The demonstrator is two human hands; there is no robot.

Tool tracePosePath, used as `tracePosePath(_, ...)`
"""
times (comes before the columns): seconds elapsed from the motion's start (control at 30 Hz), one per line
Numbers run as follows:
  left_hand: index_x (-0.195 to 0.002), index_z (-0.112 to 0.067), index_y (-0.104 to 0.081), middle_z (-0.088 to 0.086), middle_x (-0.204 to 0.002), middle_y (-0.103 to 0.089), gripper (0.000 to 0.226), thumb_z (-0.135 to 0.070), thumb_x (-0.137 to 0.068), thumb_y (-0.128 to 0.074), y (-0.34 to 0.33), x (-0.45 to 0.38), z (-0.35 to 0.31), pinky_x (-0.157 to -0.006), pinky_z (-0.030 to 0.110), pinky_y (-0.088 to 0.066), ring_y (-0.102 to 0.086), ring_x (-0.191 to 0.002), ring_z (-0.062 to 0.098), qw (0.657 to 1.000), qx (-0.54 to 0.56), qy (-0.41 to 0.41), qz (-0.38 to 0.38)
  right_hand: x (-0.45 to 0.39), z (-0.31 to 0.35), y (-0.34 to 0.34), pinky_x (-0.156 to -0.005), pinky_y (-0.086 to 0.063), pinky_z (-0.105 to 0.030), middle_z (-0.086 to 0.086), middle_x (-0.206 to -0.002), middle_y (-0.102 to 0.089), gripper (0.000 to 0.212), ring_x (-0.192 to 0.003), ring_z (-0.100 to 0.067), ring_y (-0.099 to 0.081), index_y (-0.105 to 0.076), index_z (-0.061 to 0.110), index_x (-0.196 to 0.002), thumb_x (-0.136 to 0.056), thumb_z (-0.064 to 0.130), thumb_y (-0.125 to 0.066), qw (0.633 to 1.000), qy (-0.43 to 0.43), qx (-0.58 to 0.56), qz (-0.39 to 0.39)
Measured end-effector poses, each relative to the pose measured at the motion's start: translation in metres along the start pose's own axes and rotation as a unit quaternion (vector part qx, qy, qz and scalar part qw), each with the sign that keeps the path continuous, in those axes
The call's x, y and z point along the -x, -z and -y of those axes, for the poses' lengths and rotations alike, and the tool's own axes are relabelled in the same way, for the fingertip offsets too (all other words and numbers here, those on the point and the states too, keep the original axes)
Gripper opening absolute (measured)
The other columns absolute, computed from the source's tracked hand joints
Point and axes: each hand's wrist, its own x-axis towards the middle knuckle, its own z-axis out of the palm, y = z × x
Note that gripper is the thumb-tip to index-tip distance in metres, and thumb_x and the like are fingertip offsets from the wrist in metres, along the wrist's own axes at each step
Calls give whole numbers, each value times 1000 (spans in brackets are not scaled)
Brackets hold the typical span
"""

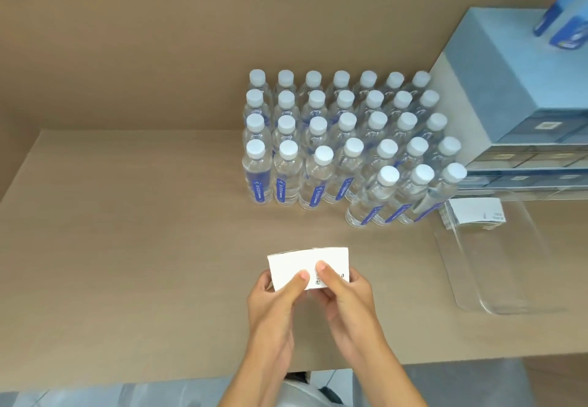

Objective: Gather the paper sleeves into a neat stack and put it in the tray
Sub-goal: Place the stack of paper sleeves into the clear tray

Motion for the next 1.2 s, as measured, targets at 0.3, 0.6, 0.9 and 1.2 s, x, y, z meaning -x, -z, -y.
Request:
tracePosePath(0.3,-110,1,-67,20,-106,-76,31,-1,-80,-77,-82,21,25,-92,43,-57,-74,-101,33,998,13,26,54,10,56,66,-86,-59,-37,-25,-108,-75,30,-97,-31,-74,-66,-9,-111,-86,6,-72,997,20,-73,-31)
tracePosePath(0.6,-114,3,-64,19,-108,-77,35,-2,-82,-76,-213,48,97,-86,36,-56,-73,-106,34,999,45,21,17,-16,140,185,-75,-61,-30,-22,-102,-77,16,-90,-26,-76,-71,-3,-102,-88,4,-71,999,5,-52,-10)
tracePosePath(0.9,-118,9,-61,24,-104,-76,39,1,-82,-75,-333,67,152,-80,36,-58,-73,-102,39,992,106,52,-36,-37,207,275,-88,-56,-39,-17,-99,-78,23,-83,-24,-74,-70,-2,-108,-86,3,-73,992,-50,-98,-55)
tracePosePath(1.2,-94,5,-66,16,-70,-70,20,-3,-81,-79,-385,54,195,-47,22,-57,-70,-49,19,959,184,134,-168,-75,208,305,-48,-56,-29,-11,-50,-64,27,-43,-22,-65,-65,5,-59,-82,6,-78,977,-116,-100,-149)
